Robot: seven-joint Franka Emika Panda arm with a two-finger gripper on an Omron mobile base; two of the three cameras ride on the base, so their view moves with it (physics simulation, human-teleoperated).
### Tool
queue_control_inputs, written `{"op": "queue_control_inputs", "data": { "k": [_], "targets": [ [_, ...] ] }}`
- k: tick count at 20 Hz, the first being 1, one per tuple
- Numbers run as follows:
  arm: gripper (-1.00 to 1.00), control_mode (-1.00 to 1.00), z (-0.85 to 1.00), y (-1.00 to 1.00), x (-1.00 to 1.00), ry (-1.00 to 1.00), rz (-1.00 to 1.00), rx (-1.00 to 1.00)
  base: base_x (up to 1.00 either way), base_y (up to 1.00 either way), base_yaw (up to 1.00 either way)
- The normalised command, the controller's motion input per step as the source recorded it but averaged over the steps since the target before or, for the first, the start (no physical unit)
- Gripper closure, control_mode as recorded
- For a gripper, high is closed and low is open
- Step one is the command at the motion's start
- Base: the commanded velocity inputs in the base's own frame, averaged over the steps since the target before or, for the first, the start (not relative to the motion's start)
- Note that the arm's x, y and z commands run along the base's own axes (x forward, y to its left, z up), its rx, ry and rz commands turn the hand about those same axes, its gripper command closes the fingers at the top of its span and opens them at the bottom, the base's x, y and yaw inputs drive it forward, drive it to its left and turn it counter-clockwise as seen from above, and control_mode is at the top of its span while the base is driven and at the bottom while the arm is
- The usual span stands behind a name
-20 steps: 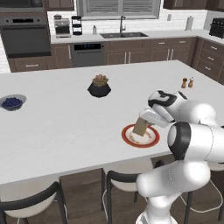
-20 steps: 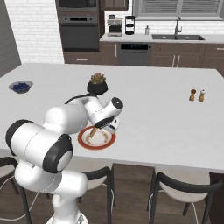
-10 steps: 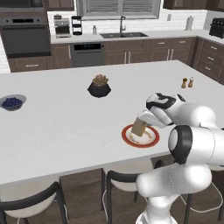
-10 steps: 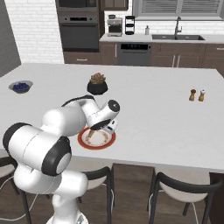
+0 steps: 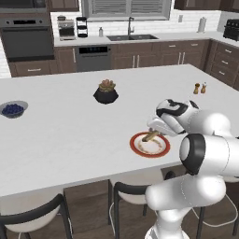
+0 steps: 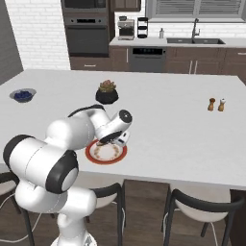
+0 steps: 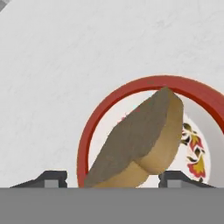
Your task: Start the toaster. Once the lever pops up, take the bread to the plate on the dining counter.
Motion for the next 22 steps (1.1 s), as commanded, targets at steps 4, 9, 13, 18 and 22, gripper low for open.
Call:
{"op": "queue_control_inputs", "data": {
  "k": [4,9,13,18,22],
  "targets": [
    [-1.0,-1.0,0.03,-0.1,-0.03,-0.03,0.0,0.0,0.0,0.0,0.0],
    [-1.0,-1.0,0.13,-0.03,-0.23,-0.03,-0.03,-0.01,0.0,0.0,0.0],
    [-1.0,-1.0,0.29,0.1,-0.44,0.0,-0.1,-0.08,0.0,0.0,0.0],
    [-1.0,-1.0,0.52,0.33,-0.18,0.0,-0.13,-0.13,0.0,0.0,0.0],
    [-1.0,-1.0,0.54,0.57,-0.23,0.01,-0.03,-0.17,0.0,0.0,0.0]
  ]
}}
